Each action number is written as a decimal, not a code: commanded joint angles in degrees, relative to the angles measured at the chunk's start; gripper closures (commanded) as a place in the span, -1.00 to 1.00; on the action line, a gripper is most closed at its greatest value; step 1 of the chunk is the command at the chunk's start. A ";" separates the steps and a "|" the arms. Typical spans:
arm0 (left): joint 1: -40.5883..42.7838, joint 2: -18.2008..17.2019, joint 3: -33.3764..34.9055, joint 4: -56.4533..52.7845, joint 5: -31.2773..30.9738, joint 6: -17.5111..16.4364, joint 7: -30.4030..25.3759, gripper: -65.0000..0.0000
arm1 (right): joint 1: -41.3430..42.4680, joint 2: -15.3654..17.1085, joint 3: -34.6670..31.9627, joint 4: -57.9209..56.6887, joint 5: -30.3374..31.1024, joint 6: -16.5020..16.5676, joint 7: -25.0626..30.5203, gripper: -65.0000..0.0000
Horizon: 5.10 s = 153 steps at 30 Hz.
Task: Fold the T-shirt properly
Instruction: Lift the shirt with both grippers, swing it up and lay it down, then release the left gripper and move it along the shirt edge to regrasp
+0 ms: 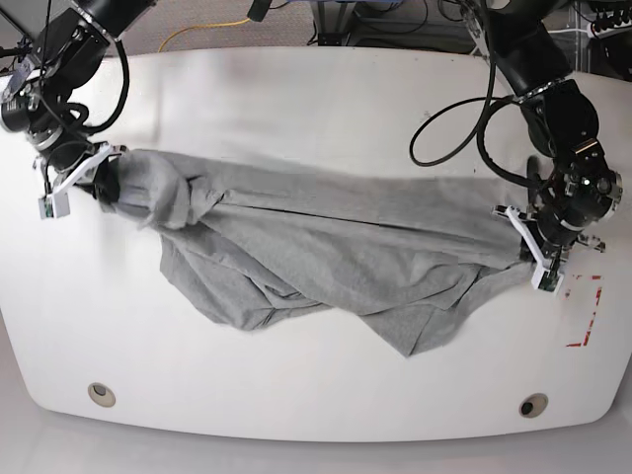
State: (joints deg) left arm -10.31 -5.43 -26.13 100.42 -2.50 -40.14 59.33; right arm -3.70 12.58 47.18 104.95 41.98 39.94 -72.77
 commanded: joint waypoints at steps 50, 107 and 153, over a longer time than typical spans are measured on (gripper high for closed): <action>-27.89 -0.68 -2.84 2.04 -0.09 0.14 17.64 1.00 | 43.22 24.65 -20.94 -28.33 8.88 0.06 -0.59 1.00; -1.69 -3.84 -3.19 -1.65 -17.94 0.14 16.05 -0.43 | -7.33 9.53 -5.20 -18.40 9.41 0.06 3.54 1.00; 4.02 -2.88 5.87 -13.87 -17.85 0.14 8.93 -0.25 | -5.31 7.25 -5.46 -18.04 11.87 0.06 3.54 1.00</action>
State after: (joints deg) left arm -4.75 -7.94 -20.23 87.07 -19.70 -39.94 68.97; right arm -9.43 18.59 41.54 85.86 52.66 39.90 -70.50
